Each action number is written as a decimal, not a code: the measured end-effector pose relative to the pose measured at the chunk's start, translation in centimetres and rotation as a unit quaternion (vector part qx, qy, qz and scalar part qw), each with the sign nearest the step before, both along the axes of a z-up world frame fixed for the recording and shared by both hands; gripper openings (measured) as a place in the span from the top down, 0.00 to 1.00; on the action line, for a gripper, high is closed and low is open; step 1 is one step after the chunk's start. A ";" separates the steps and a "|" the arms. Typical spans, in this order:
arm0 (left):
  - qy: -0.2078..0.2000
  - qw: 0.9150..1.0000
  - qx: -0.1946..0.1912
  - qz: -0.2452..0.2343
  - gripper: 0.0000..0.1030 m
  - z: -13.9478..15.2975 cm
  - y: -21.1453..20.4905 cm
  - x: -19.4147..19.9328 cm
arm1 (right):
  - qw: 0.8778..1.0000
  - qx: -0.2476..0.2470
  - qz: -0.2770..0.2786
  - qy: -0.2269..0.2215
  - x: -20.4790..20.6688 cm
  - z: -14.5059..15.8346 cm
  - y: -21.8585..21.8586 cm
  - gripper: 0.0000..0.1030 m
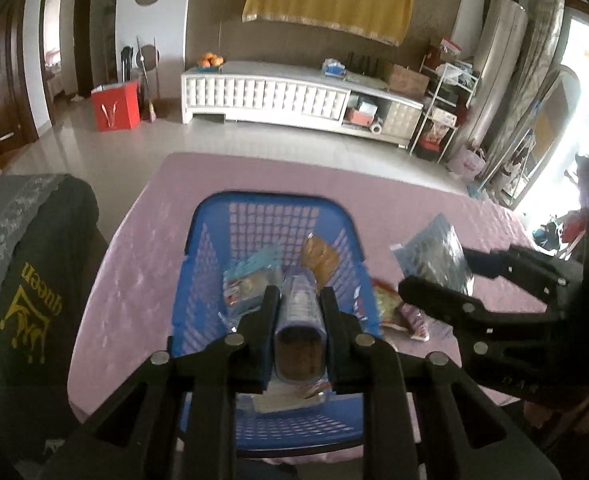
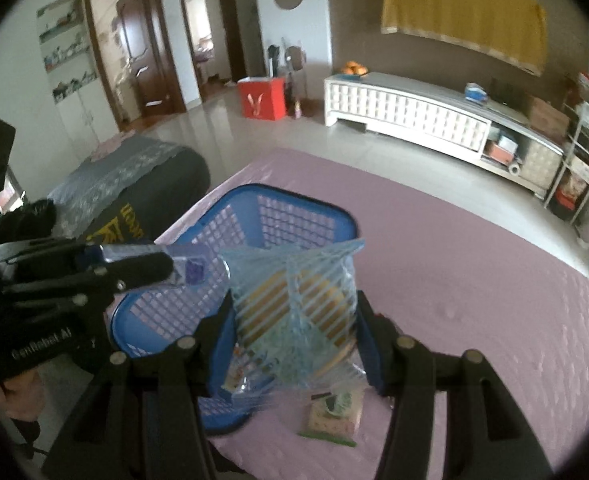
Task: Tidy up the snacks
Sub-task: 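Carry both items over the basket and open the left gripper while the right holds the bag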
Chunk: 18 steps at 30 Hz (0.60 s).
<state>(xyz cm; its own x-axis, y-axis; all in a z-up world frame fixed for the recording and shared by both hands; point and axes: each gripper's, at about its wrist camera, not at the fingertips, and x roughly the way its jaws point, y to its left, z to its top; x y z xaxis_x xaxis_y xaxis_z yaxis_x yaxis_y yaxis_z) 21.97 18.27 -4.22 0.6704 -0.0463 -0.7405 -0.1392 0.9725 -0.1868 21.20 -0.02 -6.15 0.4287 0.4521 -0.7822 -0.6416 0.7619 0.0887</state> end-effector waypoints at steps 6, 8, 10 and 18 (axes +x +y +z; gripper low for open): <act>0.036 0.998 -0.037 -0.028 0.82 -3.3 1.3 0.9 | 1.000 -0.012 0.000 0.016 0.6 -1.6 1.1 0.43; 0.052 0.997 -0.037 -0.038 0.82 -4.4 1.1 1.4 | 1.000 -0.018 -0.004 0.020 0.8 -2.0 1.1 0.43; 0.060 0.996 -0.040 -0.045 0.82 -5.0 0.7 1.8 | 0.999 -0.025 -0.010 0.023 0.9 -2.3 1.2 0.43; 0.076 0.995 -0.036 -0.061 0.64 -6.3 0.5 3.7 | 0.998 -0.043 -0.027 0.025 1.0 -2.4 -0.1 0.43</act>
